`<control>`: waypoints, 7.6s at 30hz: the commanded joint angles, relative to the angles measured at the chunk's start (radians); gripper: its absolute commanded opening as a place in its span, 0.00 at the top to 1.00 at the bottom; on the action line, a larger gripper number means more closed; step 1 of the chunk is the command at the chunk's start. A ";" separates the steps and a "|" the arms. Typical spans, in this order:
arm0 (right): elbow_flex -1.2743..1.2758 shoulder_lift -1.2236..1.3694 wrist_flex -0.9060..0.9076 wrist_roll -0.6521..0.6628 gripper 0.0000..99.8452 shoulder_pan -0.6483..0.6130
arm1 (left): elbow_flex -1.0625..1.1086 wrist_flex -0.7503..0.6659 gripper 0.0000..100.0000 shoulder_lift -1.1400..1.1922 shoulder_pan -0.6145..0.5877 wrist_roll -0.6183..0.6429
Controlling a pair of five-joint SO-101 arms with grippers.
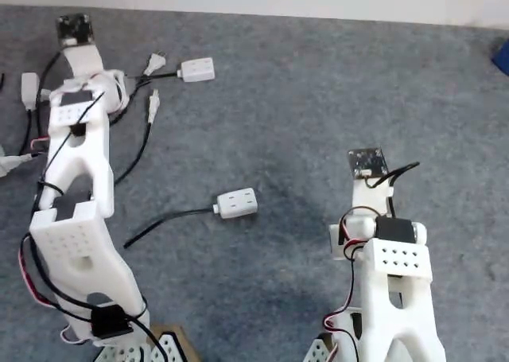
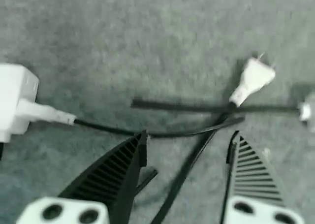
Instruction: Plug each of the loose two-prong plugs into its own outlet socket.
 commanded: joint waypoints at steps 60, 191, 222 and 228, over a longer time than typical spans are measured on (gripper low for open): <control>-0.036 -0.007 -0.008 0.038 0.64 0.179 | -1.175 1.267 0.99 0.300 0.469 -0.328; -0.476 0.616 -0.033 1.108 0.84 -0.447 | 0.371 0.529 0.87 -0.246 -0.154 -0.242; -0.364 0.708 -0.239 1.114 0.84 -0.406 | 0.371 0.534 0.87 -0.246 -0.154 -0.244; -0.479 0.924 -0.236 1.105 0.84 -0.401 | 0.372 0.532 0.87 -0.246 -0.180 -0.245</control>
